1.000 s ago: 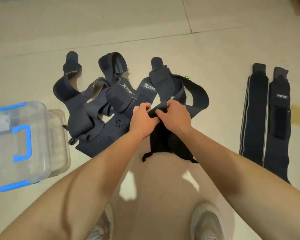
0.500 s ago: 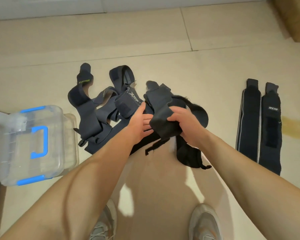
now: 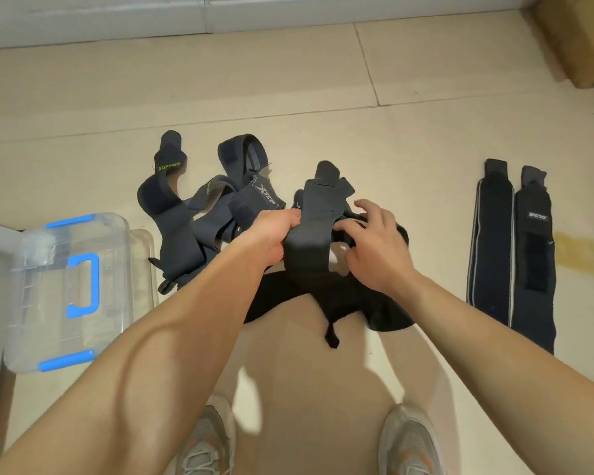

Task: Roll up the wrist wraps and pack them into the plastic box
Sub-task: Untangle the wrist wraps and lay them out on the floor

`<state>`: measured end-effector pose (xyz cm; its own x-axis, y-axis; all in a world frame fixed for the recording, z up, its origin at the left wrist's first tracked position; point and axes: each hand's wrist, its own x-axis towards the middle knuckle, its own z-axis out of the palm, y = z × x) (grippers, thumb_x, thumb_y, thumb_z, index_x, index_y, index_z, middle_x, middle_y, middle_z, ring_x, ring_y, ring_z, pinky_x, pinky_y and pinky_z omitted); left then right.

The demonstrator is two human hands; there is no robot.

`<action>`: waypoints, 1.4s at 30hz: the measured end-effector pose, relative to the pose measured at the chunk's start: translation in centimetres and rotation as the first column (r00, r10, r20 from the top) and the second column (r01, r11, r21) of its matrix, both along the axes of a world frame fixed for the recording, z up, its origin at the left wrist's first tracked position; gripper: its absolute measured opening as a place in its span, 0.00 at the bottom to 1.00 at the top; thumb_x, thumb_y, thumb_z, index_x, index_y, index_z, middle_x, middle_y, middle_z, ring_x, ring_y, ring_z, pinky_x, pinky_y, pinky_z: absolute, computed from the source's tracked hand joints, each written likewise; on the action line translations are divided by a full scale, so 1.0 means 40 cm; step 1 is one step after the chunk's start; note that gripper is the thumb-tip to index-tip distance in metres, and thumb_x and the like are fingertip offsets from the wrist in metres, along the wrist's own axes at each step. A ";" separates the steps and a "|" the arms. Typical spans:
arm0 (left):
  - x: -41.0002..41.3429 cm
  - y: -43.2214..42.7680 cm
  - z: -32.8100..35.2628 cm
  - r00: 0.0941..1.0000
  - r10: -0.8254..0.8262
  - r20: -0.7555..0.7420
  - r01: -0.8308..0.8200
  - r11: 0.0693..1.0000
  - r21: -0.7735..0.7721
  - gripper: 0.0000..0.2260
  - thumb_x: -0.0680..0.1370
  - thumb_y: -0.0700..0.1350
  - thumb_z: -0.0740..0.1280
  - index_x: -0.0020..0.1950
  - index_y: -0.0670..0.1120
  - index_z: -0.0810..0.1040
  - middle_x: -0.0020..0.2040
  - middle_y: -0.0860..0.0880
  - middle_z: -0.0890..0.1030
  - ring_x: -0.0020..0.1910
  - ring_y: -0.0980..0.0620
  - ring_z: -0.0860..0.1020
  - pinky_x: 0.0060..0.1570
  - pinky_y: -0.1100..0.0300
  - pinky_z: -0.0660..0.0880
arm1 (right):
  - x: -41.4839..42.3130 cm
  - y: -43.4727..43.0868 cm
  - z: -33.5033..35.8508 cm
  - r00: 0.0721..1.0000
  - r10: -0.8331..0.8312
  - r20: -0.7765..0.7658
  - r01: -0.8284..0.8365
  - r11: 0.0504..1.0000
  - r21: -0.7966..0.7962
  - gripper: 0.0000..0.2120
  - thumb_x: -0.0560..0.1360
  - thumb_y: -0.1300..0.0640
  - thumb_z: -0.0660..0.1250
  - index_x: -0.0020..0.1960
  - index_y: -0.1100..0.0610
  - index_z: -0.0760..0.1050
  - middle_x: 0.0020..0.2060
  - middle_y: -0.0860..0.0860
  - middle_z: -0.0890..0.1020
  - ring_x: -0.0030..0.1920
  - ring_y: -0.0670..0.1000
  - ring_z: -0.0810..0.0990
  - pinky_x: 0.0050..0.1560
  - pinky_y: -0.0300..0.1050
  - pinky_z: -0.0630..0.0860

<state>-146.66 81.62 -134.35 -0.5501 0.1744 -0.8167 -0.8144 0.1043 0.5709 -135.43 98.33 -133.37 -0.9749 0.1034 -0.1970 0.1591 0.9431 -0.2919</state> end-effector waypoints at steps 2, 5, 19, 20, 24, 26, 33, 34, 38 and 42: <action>-0.001 -0.002 0.000 1.000 -0.027 0.001 0.027 0.999 0.031 0.12 0.82 0.34 0.62 0.54 0.46 0.84 0.56 0.44 0.85 0.55 0.44 0.84 0.56 0.51 0.81 | -0.025 -0.002 -0.037 0.997 0.044 0.068 -0.041 0.998 -0.047 0.21 0.77 0.58 0.67 0.69 0.48 0.73 0.79 0.56 0.59 0.76 0.64 0.60 0.70 0.61 0.70; -0.020 -0.026 -0.002 0.994 -0.104 0.017 0.101 0.987 0.126 0.16 0.82 0.33 0.60 0.62 0.44 0.83 0.61 0.41 0.83 0.61 0.45 0.81 0.64 0.51 0.77 | -0.067 -0.006 -0.084 0.983 0.066 0.174 -0.032 0.981 -0.190 0.21 0.79 0.55 0.66 0.71 0.47 0.71 0.70 0.53 0.70 0.67 0.61 0.71 0.62 0.59 0.76; -0.050 -0.106 0.235 0.964 -0.203 -0.171 0.251 0.908 0.335 0.25 0.77 0.29 0.56 0.68 0.46 0.79 0.61 0.42 0.83 0.48 0.47 0.82 0.42 0.57 0.76 | -0.109 -0.067 0.196 0.865 -0.352 0.358 0.487 0.413 -0.770 0.14 0.84 0.48 0.58 0.53 0.52 0.81 0.47 0.49 0.85 0.51 0.53 0.82 0.55 0.51 0.78; -0.040 -0.110 0.273 0.942 -0.262 -0.208 0.316 0.900 0.299 0.24 0.78 0.29 0.58 0.68 0.47 0.79 0.60 0.43 0.83 0.43 0.49 0.81 0.37 0.59 0.74 | -0.108 -0.076 0.253 0.830 -0.344 0.439 0.525 0.214 -0.824 0.16 0.84 0.47 0.57 0.56 0.54 0.80 0.46 0.50 0.86 0.49 0.53 0.83 0.53 0.51 0.79; 0.005 -0.136 0.450 0.824 -0.447 -0.348 0.522 0.837 0.161 0.23 0.79 0.31 0.61 0.70 0.51 0.76 0.45 0.51 0.81 0.32 0.56 0.73 0.31 0.64 0.66 | -0.076 -0.099 0.446 0.851 -0.324 0.413 0.486 0.186 -0.854 0.16 0.83 0.43 0.62 0.59 0.53 0.80 0.46 0.50 0.86 0.45 0.51 0.83 0.45 0.46 0.78; 0.030 -0.158 0.543 0.725 -0.554 -0.409 0.627 0.776 0.060 0.23 0.77 0.32 0.63 0.68 0.53 0.78 0.45 0.49 0.80 0.37 0.55 0.76 0.36 0.63 0.72 | -0.051 -0.109 0.523 0.887 -0.297 0.354 0.416 0.176 -0.892 0.09 0.83 0.48 0.65 0.57 0.52 0.80 0.41 0.46 0.86 0.39 0.46 0.85 0.42 0.44 0.79; 0.159 -0.237 0.761 0.779 -0.398 -0.484 0.474 0.879 0.040 0.09 0.82 0.48 0.66 0.60 0.50 0.81 0.56 0.47 0.85 0.50 0.50 0.85 0.51 0.55 0.77 | 0.045 -0.165 0.721 0.972 -0.210 0.108 0.147 0.178 -0.973 0.18 0.80 0.69 0.64 0.64 0.53 0.79 0.53 0.54 0.87 0.53 0.54 0.87 0.49 0.46 0.82; 0.177 -0.246 0.777 0.797 -0.309 -0.519 0.412 0.906 0.094 0.10 0.82 0.50 0.67 0.60 0.50 0.81 0.53 0.47 0.85 0.46 0.50 0.84 0.48 0.56 0.77 | 0.061 -0.176 0.732 0.979 -0.183 0.090 0.125 0.194 -0.973 0.18 0.80 0.69 0.64 0.65 0.53 0.78 0.54 0.56 0.86 0.55 0.57 0.86 0.52 0.49 0.82; 0.239 -0.260 0.813 0.717 -0.195 -0.669 0.297 0.954 0.041 0.07 0.80 0.48 0.71 0.54 0.45 0.83 0.45 0.49 0.84 0.34 0.52 0.80 0.38 0.60 0.77 | 0.125 -0.224 0.769 0.966 -0.251 0.065 0.130 0.251 -0.959 0.15 0.79 0.64 0.69 0.65 0.54 0.77 0.53 0.56 0.87 0.54 0.58 0.86 0.52 0.49 0.81; 0.282 -0.237 0.834 0.784 -0.015 -0.620 0.158 0.971 0.177 0.07 0.81 0.43 0.69 0.55 0.40 0.81 0.45 0.44 0.84 0.28 0.53 0.80 0.29 0.66 0.76 | 0.193 -0.257 0.787 0.882 -0.434 -0.186 0.099 0.556 -0.825 0.19 0.76 0.50 0.74 0.65 0.47 0.73 0.56 0.44 0.80 0.52 0.43 0.82 0.48 0.38 0.77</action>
